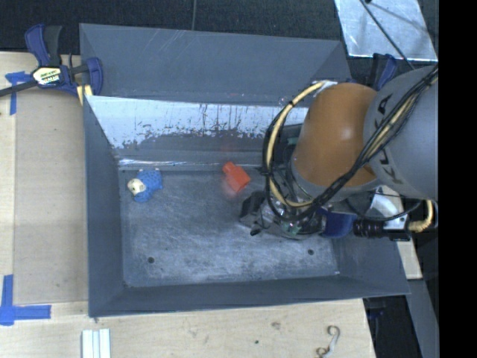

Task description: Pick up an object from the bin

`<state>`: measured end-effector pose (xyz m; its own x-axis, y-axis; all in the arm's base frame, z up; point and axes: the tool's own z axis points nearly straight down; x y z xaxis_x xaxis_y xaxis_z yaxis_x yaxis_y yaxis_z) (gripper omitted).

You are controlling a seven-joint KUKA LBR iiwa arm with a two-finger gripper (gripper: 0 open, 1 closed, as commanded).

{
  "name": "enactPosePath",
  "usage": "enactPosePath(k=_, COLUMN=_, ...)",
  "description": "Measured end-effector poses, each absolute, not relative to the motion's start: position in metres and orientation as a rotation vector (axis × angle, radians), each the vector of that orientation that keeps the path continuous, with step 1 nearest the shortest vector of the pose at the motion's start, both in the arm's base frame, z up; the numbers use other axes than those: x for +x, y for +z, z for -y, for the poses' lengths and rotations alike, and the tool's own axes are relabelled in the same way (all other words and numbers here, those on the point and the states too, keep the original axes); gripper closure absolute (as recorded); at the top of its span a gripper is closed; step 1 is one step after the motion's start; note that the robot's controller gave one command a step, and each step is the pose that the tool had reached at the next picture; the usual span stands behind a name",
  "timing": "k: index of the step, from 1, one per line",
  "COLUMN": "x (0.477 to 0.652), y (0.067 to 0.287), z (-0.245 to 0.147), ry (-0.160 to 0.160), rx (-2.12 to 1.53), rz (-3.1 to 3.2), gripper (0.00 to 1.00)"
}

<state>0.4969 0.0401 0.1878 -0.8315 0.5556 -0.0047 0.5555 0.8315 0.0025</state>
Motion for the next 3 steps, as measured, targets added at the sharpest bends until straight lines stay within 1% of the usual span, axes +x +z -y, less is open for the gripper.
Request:
enactPosePath(k=1, x=0.495, y=0.179, z=-0.040, ry=-0.001, rx=1.007, rz=-2.976, gripper=1.00)
enactPosePath(k=2, x=0.506, y=0.204, z=-0.032, ry=0.002, rx=1.012, rz=-2.968, gripper=1.00)
enactPosePath(k=3, x=0.506, y=0.203, z=-0.032, ry=0.000, rx=1.011, rz=-2.972, gripper=0.00)
